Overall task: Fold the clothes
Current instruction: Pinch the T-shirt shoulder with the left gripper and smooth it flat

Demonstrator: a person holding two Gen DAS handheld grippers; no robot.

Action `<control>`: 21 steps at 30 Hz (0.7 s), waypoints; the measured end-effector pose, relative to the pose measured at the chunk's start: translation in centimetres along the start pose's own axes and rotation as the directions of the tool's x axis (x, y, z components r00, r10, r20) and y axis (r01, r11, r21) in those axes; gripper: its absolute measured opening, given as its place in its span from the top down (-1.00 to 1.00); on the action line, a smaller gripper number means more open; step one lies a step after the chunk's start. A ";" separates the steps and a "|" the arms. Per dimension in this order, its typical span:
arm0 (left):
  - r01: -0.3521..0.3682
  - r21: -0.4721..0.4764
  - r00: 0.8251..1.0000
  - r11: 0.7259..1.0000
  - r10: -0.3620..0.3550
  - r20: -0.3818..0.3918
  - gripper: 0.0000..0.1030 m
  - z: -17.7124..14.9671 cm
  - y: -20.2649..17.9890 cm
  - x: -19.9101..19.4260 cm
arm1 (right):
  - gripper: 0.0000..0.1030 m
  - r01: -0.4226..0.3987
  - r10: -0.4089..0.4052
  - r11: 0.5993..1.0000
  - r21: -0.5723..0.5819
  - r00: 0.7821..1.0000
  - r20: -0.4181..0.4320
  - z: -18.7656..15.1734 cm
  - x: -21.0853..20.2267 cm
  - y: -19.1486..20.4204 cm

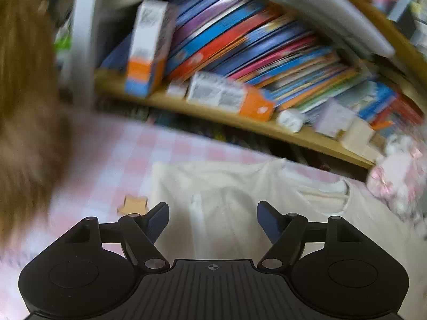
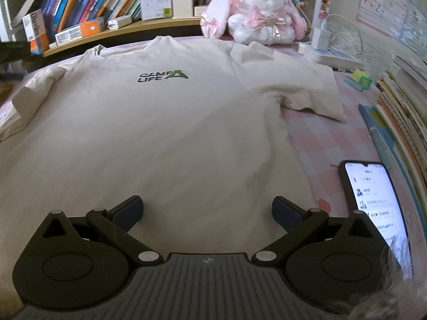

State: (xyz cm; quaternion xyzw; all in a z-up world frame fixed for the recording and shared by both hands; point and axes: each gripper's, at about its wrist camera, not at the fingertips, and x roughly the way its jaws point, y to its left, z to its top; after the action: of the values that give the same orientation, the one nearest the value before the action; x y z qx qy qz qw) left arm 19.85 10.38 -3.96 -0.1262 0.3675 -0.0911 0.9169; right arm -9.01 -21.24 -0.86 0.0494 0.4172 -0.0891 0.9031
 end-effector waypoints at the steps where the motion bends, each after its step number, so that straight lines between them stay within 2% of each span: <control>1: 0.014 -0.023 1.000 1.000 -0.014 -0.013 -0.43 0.0 0.0 0.4 | -1.00 0.004 -0.004 1.000 0.004 1.000 0.002 -0.1 -0.1 0.1; 4: 0.182 -0.065 0.982 0.981 -0.185 -0.035 -0.38 0.2 -2.0 0.9 | -1.00 0.007 -0.007 1.000 0.009 1.000 -0.003 -0.2 -0.2 0.2; 7: 0.338 -0.091 0.938 0.937 -0.343 -0.043 -0.45 0.3 -3.9 1.1 | -1.00 0.008 -0.008 1.000 0.011 1.000 -0.012 -0.1 -0.2 0.3; 10: 0.443 0.020 0.896 0.896 -0.443 -0.014 -0.48 0.0 -5.7 -1.0 | -1.00 0.008 -0.008 1.000 0.012 1.000 -0.017 -0.1 -0.2 0.3; 11: 0.453 0.040 0.892 0.891 -0.453 -0.008 -0.49 -0.1 -5.9 -1.5 | -1.00 0.008 -0.008 1.000 0.012 1.000 -0.018 0.0 -0.2 0.3; 13: 0.385 0.024 0.923 0.922 -0.385 -0.007 -0.48 -0.6 -4.9 -2.3 | -1.00 0.008 -0.007 1.000 0.013 1.000 -0.019 0.0 -0.1 0.3; 15: 0.289 0.041 0.957 0.957 -0.288 -0.024 -0.41 -1.4 -3.8 -2.8 | -1.00 0.006 -0.006 1.000 0.013 1.000 -0.015 -0.1 -0.2 0.3; 17: 0.219 0.083 0.975 0.972 -0.214 -0.067 -0.40 -2.9 -3.3 -3.2 | -1.00 0.006 -0.006 1.000 0.013 1.000 -0.009 -0.2 -0.2 0.3; 18: 0.214 0.105 0.974 0.971 -0.205 -0.092 -0.40 -3.7 -3.2 -3.3 | -1.00 0.007 -0.007 1.000 0.013 1.000 -0.006 -0.2 -0.2 0.3; 21: 0.318 0.147 0.941 0.937 -0.292 -0.174 -0.41 -6.0 -3.7 -4.0 | -1.00 0.006 -0.006 1.000 0.013 1.000 -0.003 -0.2 -0.1 0.3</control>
State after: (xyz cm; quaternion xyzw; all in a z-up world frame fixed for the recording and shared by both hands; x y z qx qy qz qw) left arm 12.54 6.88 -4.39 -0.0945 0.4020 -0.2730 0.8689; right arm -9.16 -20.90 -0.90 0.0541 0.4179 -0.0944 0.9020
